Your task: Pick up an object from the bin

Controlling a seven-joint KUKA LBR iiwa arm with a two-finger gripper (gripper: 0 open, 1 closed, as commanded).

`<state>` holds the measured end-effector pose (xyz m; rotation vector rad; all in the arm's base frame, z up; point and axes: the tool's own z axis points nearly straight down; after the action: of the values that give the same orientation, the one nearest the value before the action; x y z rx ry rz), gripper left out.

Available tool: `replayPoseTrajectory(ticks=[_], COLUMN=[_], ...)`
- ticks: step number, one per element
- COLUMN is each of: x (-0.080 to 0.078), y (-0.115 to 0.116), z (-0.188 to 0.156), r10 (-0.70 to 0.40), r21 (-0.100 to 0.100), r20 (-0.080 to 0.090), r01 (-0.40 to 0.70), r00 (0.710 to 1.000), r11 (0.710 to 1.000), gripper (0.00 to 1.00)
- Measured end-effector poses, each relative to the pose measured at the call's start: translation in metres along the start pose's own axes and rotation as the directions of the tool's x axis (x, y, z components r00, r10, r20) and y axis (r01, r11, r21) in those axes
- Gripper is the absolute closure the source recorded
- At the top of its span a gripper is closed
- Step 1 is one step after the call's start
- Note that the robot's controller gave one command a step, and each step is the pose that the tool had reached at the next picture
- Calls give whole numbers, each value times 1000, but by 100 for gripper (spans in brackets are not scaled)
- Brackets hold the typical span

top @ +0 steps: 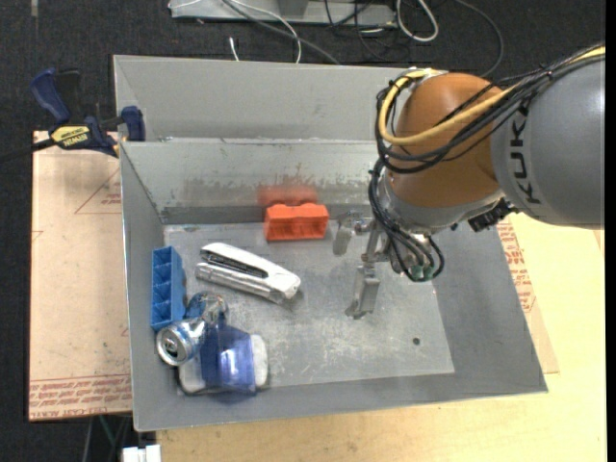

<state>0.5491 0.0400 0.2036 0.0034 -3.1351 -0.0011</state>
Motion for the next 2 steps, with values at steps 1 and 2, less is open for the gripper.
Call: replayPoseTrajectory(ticks=[1,2], x=[-1,-46], y=[0,62], z=[-5,110], r10=[2,155], r21=[0,-4], r20=[8,10], r01=[-2,-155], r00=[1000,988], r11=[1000,988], gripper=[0,0])
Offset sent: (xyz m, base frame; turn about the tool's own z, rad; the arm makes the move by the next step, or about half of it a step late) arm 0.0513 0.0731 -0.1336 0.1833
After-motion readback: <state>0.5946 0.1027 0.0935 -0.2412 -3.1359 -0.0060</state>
